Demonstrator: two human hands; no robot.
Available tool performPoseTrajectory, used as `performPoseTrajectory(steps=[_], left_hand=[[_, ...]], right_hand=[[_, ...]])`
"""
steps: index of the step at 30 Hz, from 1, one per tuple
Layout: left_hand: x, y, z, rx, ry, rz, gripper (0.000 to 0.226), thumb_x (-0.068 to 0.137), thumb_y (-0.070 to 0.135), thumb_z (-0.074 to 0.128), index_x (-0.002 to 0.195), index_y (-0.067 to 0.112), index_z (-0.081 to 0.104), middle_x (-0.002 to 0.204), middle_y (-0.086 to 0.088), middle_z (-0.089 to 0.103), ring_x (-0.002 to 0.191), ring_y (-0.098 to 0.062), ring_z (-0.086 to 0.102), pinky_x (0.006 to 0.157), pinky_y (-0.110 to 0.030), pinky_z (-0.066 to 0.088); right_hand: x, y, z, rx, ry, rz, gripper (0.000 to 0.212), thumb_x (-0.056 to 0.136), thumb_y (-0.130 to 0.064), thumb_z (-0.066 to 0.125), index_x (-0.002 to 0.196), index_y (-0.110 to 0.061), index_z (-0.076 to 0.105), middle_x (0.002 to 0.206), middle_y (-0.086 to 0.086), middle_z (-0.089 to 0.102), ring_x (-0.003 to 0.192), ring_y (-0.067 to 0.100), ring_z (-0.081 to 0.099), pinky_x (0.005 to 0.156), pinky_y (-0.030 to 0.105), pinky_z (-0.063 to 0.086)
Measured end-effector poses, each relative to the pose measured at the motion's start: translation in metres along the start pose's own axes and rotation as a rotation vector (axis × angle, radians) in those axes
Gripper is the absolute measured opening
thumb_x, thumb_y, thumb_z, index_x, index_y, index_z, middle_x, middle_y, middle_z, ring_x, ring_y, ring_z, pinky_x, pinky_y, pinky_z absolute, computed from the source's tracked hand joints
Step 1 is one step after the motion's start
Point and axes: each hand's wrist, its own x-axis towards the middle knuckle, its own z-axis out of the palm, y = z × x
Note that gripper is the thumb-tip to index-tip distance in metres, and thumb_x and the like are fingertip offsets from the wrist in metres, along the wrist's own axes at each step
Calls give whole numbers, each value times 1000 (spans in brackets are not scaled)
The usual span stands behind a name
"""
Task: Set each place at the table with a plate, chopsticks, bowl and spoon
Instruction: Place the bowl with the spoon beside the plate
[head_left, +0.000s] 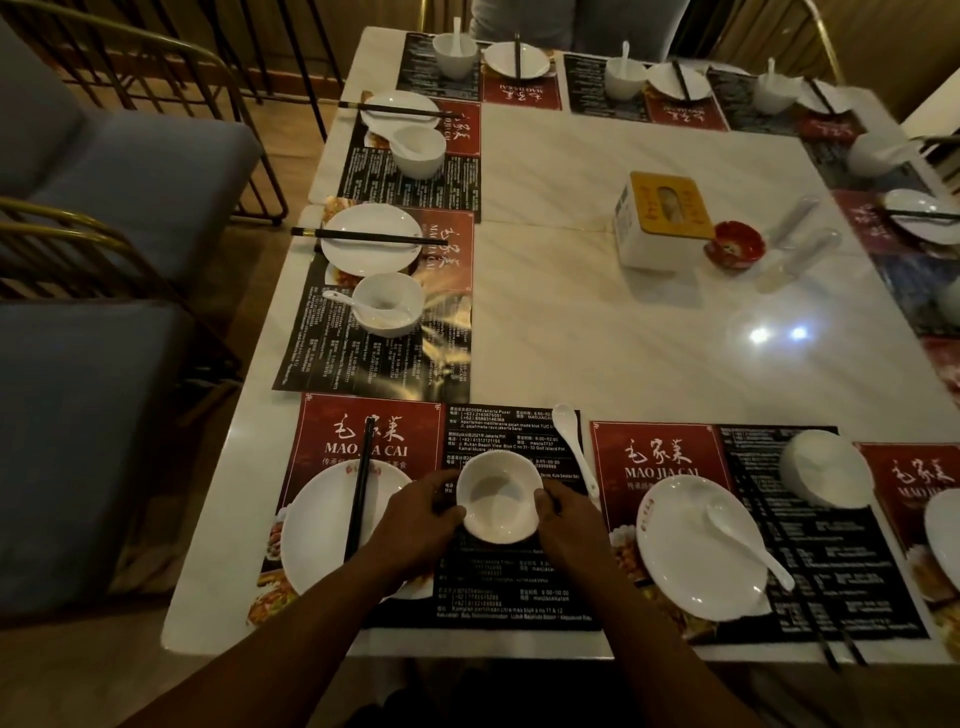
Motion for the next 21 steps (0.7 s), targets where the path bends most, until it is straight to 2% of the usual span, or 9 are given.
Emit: performPoseTrajectory(steps=[5,10,14,16,18,21], left_hand=[[0,1,0,2,12,-7,52,89,8,68,134,32,56,127,3,65,113,-13,62,97,-42,54],[1,0,-1,-37,8,-13,51,89,8,67,131,34,57,131,3,63,118,-14,60,98,-44,54],[3,-2,-1,-24,10,-29,52,90,9,68,133,34,55,131,3,63,118,-14,60,96,-43,55],[4,-2,-1,-21,-3,-43,51,90,10,68,134,34,54,131,3,63,117,-14,60,90,-35,57],[5,-1,-2,3,8,-40,48,91,13,68,133,32,55,129,4,63,114,-12,61,83,-26,55],[8,4,-4,46,79,-20,40,92,18,67,129,29,58,124,6,65,107,-9,63,83,-27,55]], right_hand=[[1,2,1,-2,-5,-13,21,104,-27,45,106,-21,66,91,-6,63,80,-1,54,63,16,35],[3,2,0,51,-11,-44,17,103,-26,47,102,-28,64,87,-12,63,82,3,58,64,17,38],[8,5,-3,33,-45,-50,20,102,-30,47,106,-24,66,92,-7,66,86,9,61,71,24,46],[14,7,-9,7,10,-46,21,102,-29,46,104,-21,66,89,-6,67,82,9,62,73,30,51],[24,10,-20,-58,145,-64,18,101,-25,49,105,-16,65,88,-5,65,77,10,61,71,31,53],[46,21,-36,-241,241,-97,18,97,-20,56,113,-12,59,105,4,58,91,16,55,75,31,45]])
